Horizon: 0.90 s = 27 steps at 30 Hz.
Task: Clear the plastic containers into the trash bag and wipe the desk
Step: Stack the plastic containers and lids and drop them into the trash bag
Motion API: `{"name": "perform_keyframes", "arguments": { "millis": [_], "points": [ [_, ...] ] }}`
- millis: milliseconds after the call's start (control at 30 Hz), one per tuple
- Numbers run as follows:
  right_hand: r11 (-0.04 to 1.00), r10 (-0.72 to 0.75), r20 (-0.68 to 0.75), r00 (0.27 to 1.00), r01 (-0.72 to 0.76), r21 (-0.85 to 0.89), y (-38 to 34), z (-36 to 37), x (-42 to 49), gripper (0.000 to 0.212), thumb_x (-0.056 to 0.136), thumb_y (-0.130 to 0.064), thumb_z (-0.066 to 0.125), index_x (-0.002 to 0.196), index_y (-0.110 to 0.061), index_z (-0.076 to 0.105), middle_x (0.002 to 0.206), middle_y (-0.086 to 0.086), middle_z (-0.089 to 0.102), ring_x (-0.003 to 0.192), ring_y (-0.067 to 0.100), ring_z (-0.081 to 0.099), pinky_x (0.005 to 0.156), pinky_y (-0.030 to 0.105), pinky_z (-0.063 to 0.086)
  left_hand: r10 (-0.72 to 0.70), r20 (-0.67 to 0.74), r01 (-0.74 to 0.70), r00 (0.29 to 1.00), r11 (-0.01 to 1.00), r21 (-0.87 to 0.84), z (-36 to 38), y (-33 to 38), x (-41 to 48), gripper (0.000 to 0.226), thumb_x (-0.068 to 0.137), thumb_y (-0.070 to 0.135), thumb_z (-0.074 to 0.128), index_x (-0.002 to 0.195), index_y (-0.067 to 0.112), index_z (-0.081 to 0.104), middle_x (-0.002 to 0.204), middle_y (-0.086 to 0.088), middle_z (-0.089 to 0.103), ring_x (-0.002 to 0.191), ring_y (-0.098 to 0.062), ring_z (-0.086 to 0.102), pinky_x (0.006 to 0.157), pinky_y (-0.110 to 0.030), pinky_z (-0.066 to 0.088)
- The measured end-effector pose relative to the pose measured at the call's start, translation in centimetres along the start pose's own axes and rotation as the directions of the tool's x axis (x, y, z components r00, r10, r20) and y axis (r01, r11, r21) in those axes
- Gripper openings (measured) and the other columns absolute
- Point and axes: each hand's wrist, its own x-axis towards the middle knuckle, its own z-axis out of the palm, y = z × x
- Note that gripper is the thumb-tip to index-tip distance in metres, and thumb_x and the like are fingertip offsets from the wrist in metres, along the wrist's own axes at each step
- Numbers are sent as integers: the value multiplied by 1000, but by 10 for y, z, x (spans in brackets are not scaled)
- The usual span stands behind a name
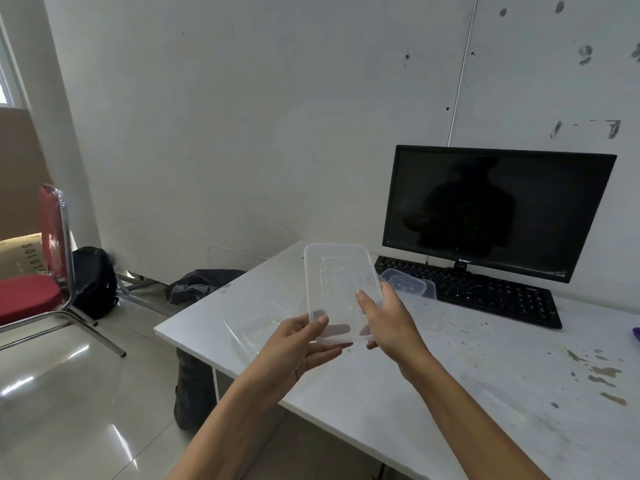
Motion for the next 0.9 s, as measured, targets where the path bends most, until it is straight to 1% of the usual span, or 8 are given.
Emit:
{"name": "perform_keyframes", "arguments": {
  "millis": [100, 233, 333, 467, 600, 767, 833, 900],
  "points": [
    [992, 70, 63, 996, -76, 97, -2, 1, 4, 42, 101, -44, 50, 139, -26, 45, 119, 2, 62, 95, 21, 67, 58, 26, 55, -27, -11, 26, 1000, 998, -63, -6, 2, -1, 41, 101, 23, 55, 135, 2, 50, 121, -19, 73, 109, -37, 71, 92, -39, 59],
    [881, 166, 296, 940, -277, 384, -8, 7, 17, 40, 96, -32, 61, 131, -14, 53, 124, 17, 62, 101, 35, 69, 71, 36, 60, -22, -93, 8, 995, 989, -147, -26, 17, 4, 41, 98, 28, 59, 128, 0, 56, 119, -21, 73, 109, -38, 71, 89, -41, 61],
    [844, 148, 398, 906, -325, 426, -18, 23, 30, 27, 97, -22, 60, 120, -10, 59, 117, 19, 65, 93, 33, 72, 74, 37, 62, -35, -132, 21, 991, 994, -109, -49, 33, 12, 42, 96, 33, 60, 125, 2, 60, 121, -21, 72, 108, -37, 72, 88, -41, 61],
    [794, 181, 409, 894, -378, 476, -35, 53, 66, 23, 95, -21, 61, 114, -7, 61, 108, 19, 65, 84, 30, 71, 72, 37, 62, -39, -206, 47, 978, 998, 30, -88, 57, 26, 45, 90, 45, 60, 122, 13, 59, 127, -17, 67, 107, -35, 72, 91, -45, 60],
    [824, 208, 380, 901, -371, 429, -48, 90, 125, 26, 95, -20, 61, 116, -5, 60, 109, 20, 63, 78, 28, 69, 65, 35, 63, 24, -385, -3, 923, 999, 55, -155, 86, 52, 43, 99, 40, 54, 130, 12, 49, 130, -15, 63, 109, -33, 69, 81, -47, 61],
    [926, 215, 324, 921, -298, 233, -45, 144, 211, 27, 95, -20, 63, 118, -7, 60, 107, 16, 64, 79, 28, 68, 66, 37, 62, 61, -589, -73, 806, 997, 4, -245, 101, 102, 37, 103, 29, 51, 131, 6, 57, 120, -12, 70, 99, -24, 71, 69, -36, 59],
    [960, 189, 279, 941, -238, 150, -41, 170, 246, 33, 95, -20, 64, 125, -9, 57, 105, 11, 65, 79, 27, 69, 65, 37, 62, 10, -652, -45, 758, 998, -37, -278, 96, 131, 34, 103, 28, 53, 127, 5, 59, 117, -14, 69, 93, -23, 68, 68, -37, 57],
    [979, 166, 261, 951, -192, 75, -34, 201, 283, 36, 93, -22, 65, 127, -12, 55, 105, 8, 65, 80, 27, 70, 63, 37, 62, -94, -698, 71, 710, 996, -63, -313, 85, 167, 40, 101, 33, 55, 128, 4, 57, 122, -16, 65, 97, -26, 66, 68, -39, 57]
  ]
}}
